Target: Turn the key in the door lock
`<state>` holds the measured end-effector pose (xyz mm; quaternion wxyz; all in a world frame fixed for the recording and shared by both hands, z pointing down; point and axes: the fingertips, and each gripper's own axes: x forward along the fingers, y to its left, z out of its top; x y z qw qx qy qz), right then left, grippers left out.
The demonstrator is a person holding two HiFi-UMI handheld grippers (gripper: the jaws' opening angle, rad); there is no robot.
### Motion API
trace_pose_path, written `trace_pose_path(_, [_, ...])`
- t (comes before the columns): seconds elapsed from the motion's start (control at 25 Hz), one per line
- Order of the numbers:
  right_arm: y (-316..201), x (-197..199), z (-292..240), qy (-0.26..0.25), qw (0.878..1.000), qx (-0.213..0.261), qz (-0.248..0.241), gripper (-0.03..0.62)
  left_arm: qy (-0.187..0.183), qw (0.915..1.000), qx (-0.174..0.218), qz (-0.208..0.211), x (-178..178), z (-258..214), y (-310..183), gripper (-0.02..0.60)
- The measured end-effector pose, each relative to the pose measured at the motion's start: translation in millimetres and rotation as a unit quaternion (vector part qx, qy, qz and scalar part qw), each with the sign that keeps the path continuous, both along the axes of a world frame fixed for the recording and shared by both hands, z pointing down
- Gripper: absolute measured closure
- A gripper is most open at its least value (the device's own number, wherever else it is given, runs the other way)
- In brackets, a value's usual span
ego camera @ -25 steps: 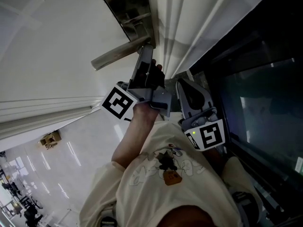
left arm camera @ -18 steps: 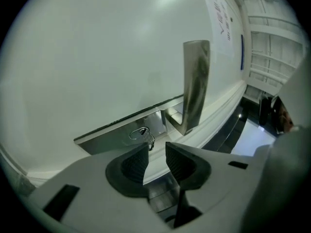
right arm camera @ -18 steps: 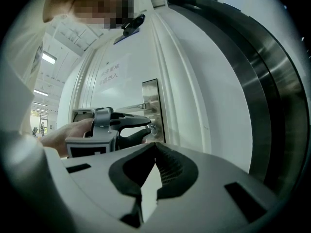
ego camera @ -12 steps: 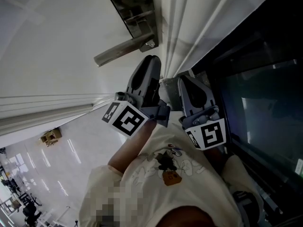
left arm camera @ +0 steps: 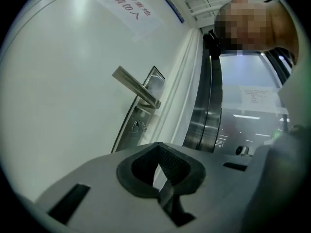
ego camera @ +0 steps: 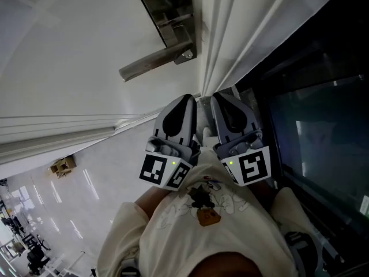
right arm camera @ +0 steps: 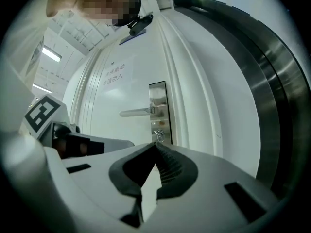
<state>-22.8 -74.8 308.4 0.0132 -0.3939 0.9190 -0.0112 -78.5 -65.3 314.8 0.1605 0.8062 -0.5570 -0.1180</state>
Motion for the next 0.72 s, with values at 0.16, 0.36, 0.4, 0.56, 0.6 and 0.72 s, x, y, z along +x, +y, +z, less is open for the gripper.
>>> trace_pose_path(0.16, [0.3,-4.9,-1.5,-0.008,1.0,0.002,-0.003,0.588,-0.003,0.9998,-0.022,0.004,1.1,16.5,10.2,0.575])
trace_pose_path(0.36, [-0.4,-7.8,1.6,-0.005,1.0,-0.006,-0.003,0.588,0.0,0.9994,-0.032,0.013,5.4,24.6,15.3,0.577])
trace_pose_path(0.4, [-0.2,-8.4,1.9,-0.005,1.0,-0.006,-0.003,0.588,0.0,0.9994,-0.031,0.014,5.8,24.1,14.9,0.575])
trace_pose_path(0.56, [0.8,-11.3,2.7,-0.004,1.0,-0.008,-0.006,0.588,0.002,0.9995,-0.027,0.013,5.8,21.2,14.4,0.575])
trace_pose_path(0.6, [0.8,-12.0,3.0,-0.004,1.0,-0.008,-0.007,0.588,0.001,0.9995,-0.028,0.014,6.1,21.6,14.4,0.575])
trace_pose_path(0.72, [1.1,-14.2,5.1,-0.002,1.0,-0.01,-0.009,0.588,-0.006,0.9994,-0.03,0.017,7.0,24.3,15.3,0.575])
